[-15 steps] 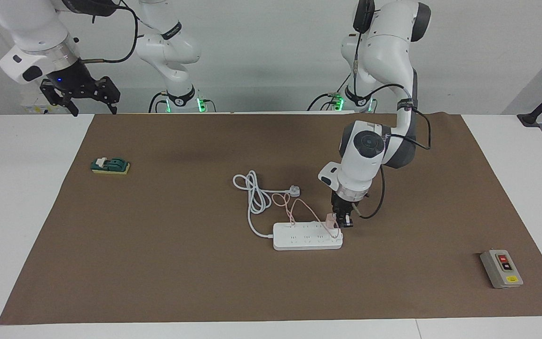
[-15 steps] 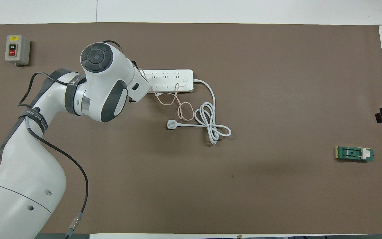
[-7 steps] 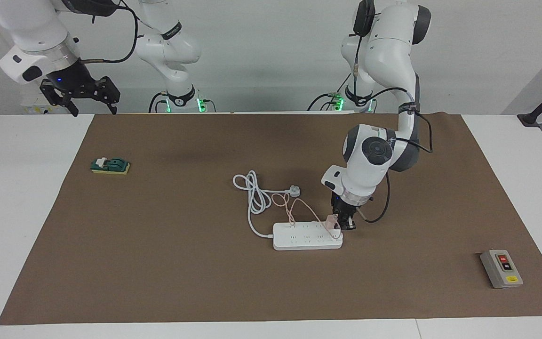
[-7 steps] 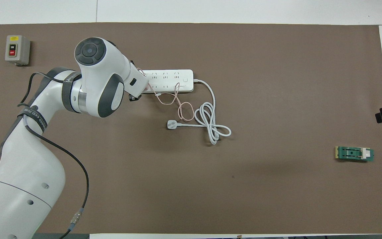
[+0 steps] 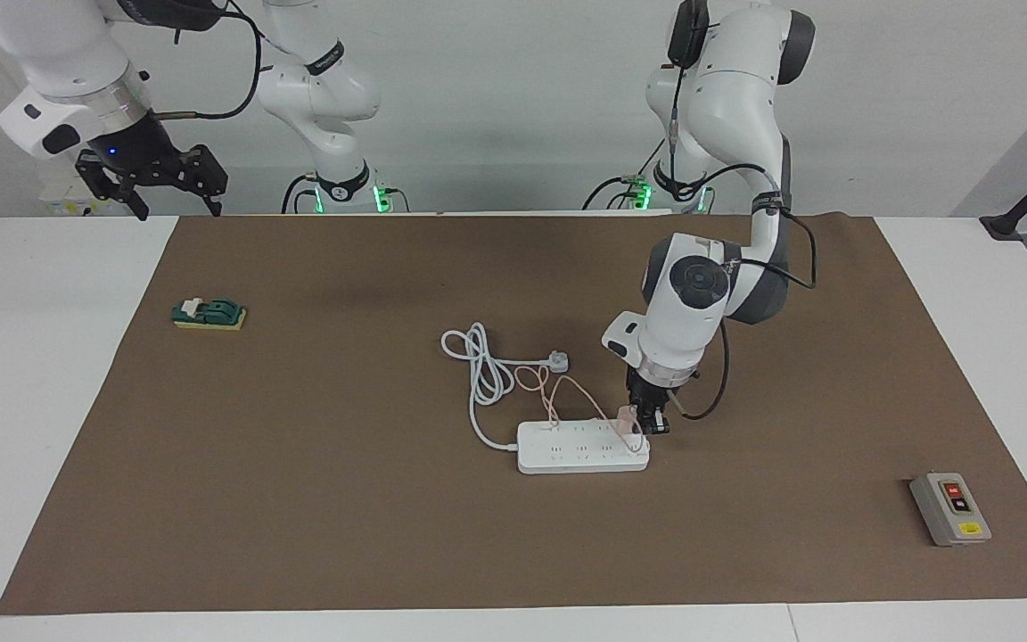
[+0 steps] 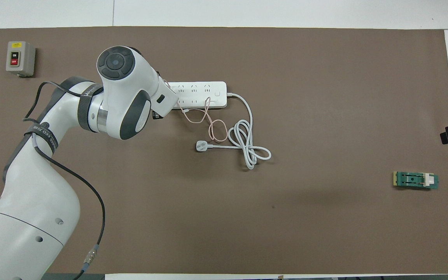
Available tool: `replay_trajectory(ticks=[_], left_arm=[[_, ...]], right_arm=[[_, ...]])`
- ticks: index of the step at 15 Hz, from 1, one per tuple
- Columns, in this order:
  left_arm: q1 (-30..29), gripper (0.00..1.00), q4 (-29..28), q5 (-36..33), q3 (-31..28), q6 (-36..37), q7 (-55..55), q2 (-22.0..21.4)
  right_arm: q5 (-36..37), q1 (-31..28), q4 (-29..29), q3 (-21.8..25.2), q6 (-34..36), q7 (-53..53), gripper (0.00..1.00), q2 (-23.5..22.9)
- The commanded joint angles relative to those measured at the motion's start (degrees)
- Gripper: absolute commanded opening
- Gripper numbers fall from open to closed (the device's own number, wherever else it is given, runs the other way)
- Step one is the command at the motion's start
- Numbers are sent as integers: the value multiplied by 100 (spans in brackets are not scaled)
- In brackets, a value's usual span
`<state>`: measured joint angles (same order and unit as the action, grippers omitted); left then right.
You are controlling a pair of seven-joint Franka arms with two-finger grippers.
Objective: Plug charger into power strip
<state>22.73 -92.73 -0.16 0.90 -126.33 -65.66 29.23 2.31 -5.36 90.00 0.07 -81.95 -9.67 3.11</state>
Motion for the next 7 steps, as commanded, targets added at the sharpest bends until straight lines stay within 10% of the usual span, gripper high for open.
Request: replay_trajectory(ticks=[1,7], left_arm=[[170,0,-282,148,156,530,-25,187],[109,0,-246,586,165,267,-632,303]], right_arm=[[-117,-53,18,-7,66,-9,100,32],[-117,-62,18,-7,74,-17,100,32]])
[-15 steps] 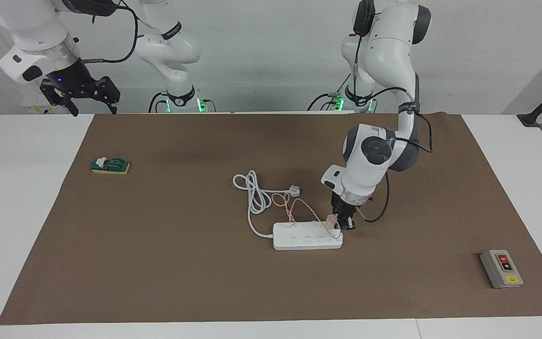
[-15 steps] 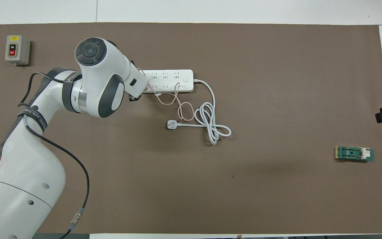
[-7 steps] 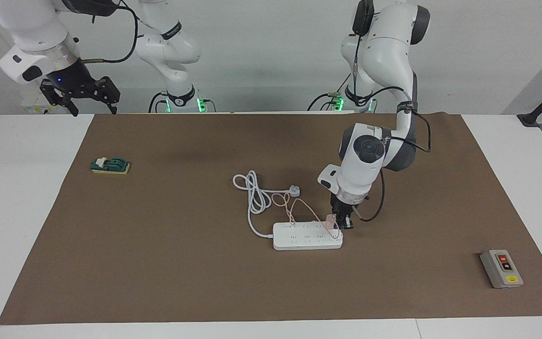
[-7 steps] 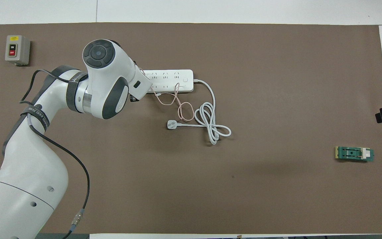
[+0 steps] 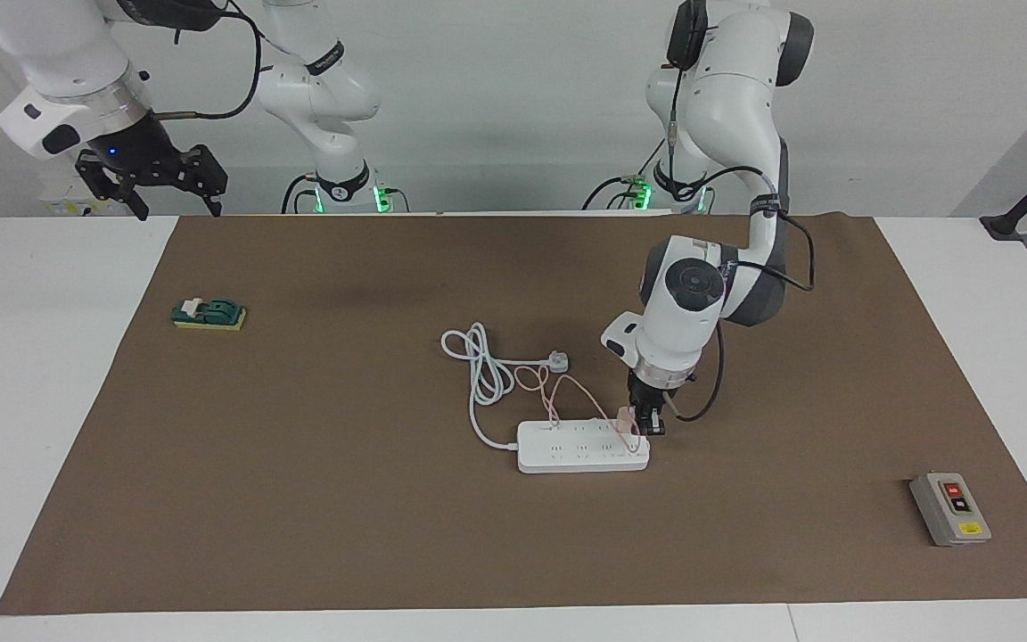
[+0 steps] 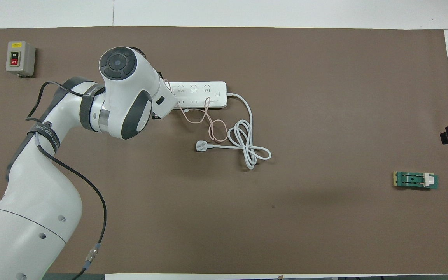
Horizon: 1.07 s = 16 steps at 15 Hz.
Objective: Plug charger into power strip
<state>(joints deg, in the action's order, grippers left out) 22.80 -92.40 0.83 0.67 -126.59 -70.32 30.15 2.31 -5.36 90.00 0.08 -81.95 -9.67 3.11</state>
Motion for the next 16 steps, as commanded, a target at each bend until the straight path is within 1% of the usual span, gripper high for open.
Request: replay_trajectory(ticks=[1,5,9,10,11,12,13,16], left_arm=[[102,0,-261,514,187,345,-184,237],[102,0,-173,742,179,417,-210,325],[102,0,-103,743,179,556,-193,316],[102,1,-103,743,179,565,-193,308],[94,15,-103,743,179,557,-193,290],[93,44,-94,743,170,548,-175,255],[85,99,-85,708,161,583,-167,220],[50,100,-76,708,144,855,-158,62]], right_arm=[[-117,-62,18,-8,74,-17,100,32],[-117,-62,18,1,74,-17,100,32],[-117,-62,18,1,74,-9,100,32],[-117,-62,18,1,74,-9,100,32],[-117,-62,18,1,74,-9,100,32],[-117,-62,18,1,74,-9,100,32],[-117,-62,18,1,74,-9,100,32],[-117,-61,18,1,74,0,100,32]])
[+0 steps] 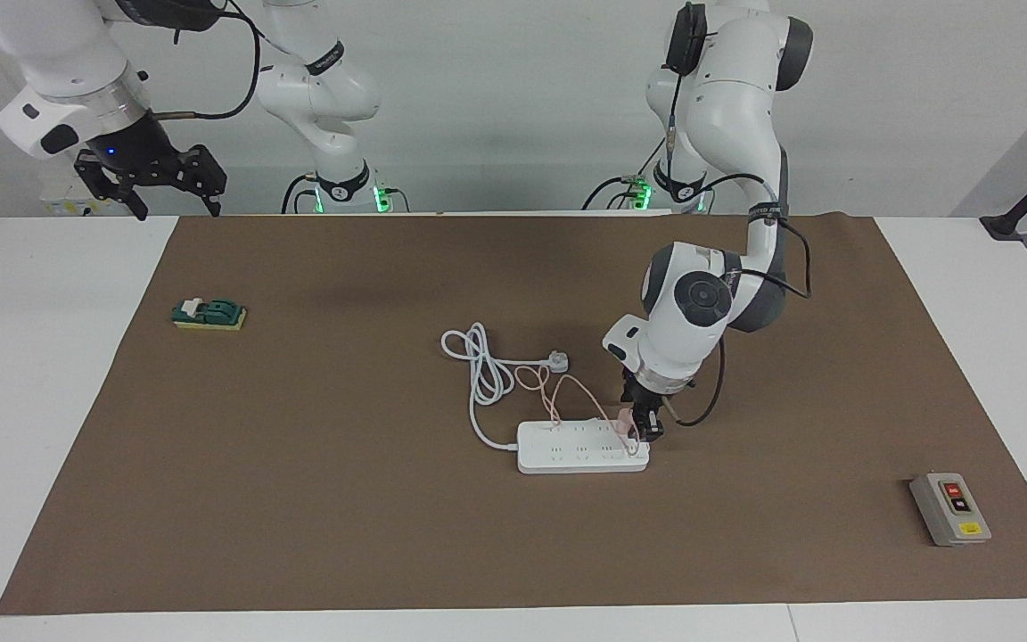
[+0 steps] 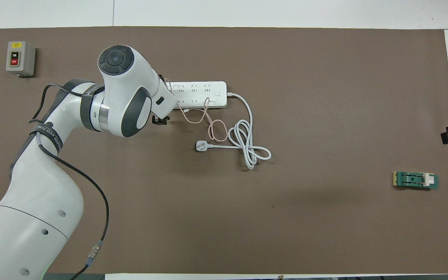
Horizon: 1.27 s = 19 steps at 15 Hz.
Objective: Plug charger into power strip
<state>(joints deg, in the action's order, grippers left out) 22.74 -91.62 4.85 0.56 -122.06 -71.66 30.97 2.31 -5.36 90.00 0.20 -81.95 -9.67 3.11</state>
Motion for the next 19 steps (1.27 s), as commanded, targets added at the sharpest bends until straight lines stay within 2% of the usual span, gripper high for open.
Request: replay_trajectory(ticks=[1,6,9,12,14,16,19], left_arm=[[55,100,-154,306,154,481,-23,-116],[-33,100,-216,341,137,904,371,-828],[-50,100,-234,219,76,834,434,-1127],[-76,100,-155,-317,-39,369,460,-1251],[-85,100,-172,-318,-144,446,452,-1382],[-251,100,-181,-266,-144,1329,547,-1723],[-401,100,-146,51,-144,2780,1846,-2435]], right_arm=[[-117,-61,18,-11,74,9,100,31],[-117,-61,18,-11,66,-9,100,31],[-117,-61,18,-11,74,0,100,31],[-117,-61,18,-11,74,0,100,31],[-117,-61,18,-11,74,0,100,31],[-117,-61,18,-11,74,0,100,31],[-117,-61,18,-11,74,0,100,31]])
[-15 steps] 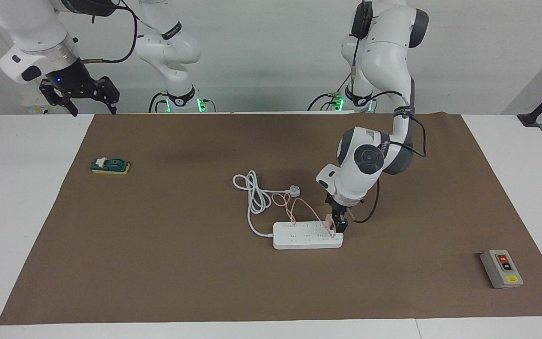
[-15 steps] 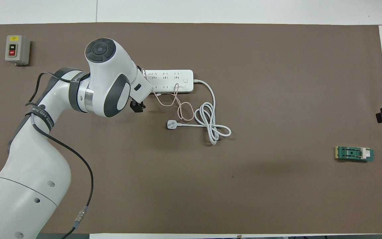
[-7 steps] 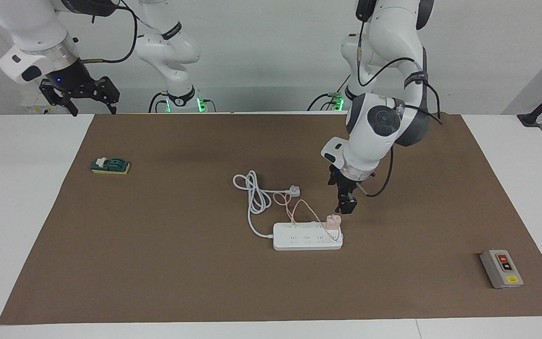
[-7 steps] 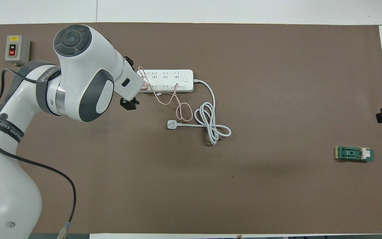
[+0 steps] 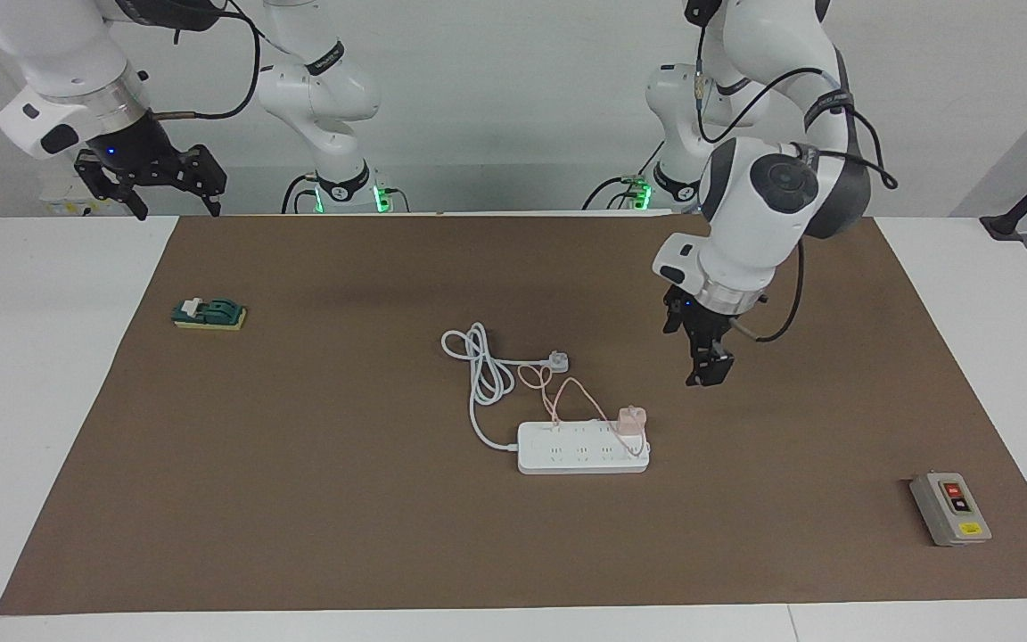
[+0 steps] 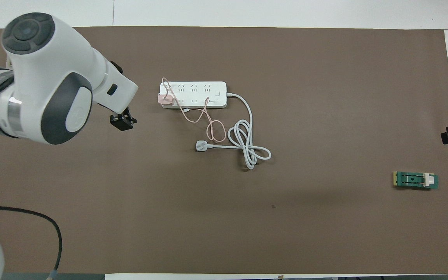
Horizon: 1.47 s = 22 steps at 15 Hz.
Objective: Plug charger into power strip
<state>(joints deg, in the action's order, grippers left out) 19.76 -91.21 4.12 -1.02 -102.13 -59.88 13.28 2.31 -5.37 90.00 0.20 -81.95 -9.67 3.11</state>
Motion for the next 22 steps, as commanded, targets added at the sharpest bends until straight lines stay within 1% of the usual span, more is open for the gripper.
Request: replay_trajectory(ticks=[1,2,4,6,7,8,9,10,11,14,18,19,21,22], left_arm=[[-104,100,-204,133,23,1078,844,-956],[-104,100,-221,133,15,1299,1072,-1194],[-183,100,-213,107,-3,1869,1905,-1476],[-594,100,-204,80,6,2353,2784,-1600],[-675,100,-204,80,-3,2582,3441,-1644],[-728,100,-230,80,-3,2706,4170,-1714],[-946,100,-335,80,-3,2716,4926,-1775],[-1131,100,-345,80,14,2673,5455,-1785],[-1202,100,-336,89,6,2637,5713,-1776],[-1509,100,-292,80,6,2620,5786,-1785],[-1896,100,-239,80,6,2321,5951,-1811],[-1871,100,-239,80,-3,2277,6101,-1768],[-1888,100,-283,-261,40,2137,6208,-1811],[-1967,100,-274,-262,67,1997,6190,-1785]], right_arm=[[-117,-61,18,-11,74,0,100,32],[-117,-61,18,-11,74,9,100,32],[-117,-52,18,-11,74,9,100,32],[-117,-52,18,-11,74,9,100,32],[-117,-52,18,-11,74,9,100,32],[-117,-52,18,-11,74,9,100,32],[-117,-52,18,-11,74,9,100,32],[-117,-52,18,-11,74,9,100,32],[-117,-52,18,-11,74,9,100,32],[-117,-61,18,-11,66,18,100,32],[-117,-96,18,6,30,27,100,32],[-117,-96,18,6,39,27,100,32],[-117,-96,18,6,39,18,100,32],[-117,-88,18,6,39,18,100,32]])
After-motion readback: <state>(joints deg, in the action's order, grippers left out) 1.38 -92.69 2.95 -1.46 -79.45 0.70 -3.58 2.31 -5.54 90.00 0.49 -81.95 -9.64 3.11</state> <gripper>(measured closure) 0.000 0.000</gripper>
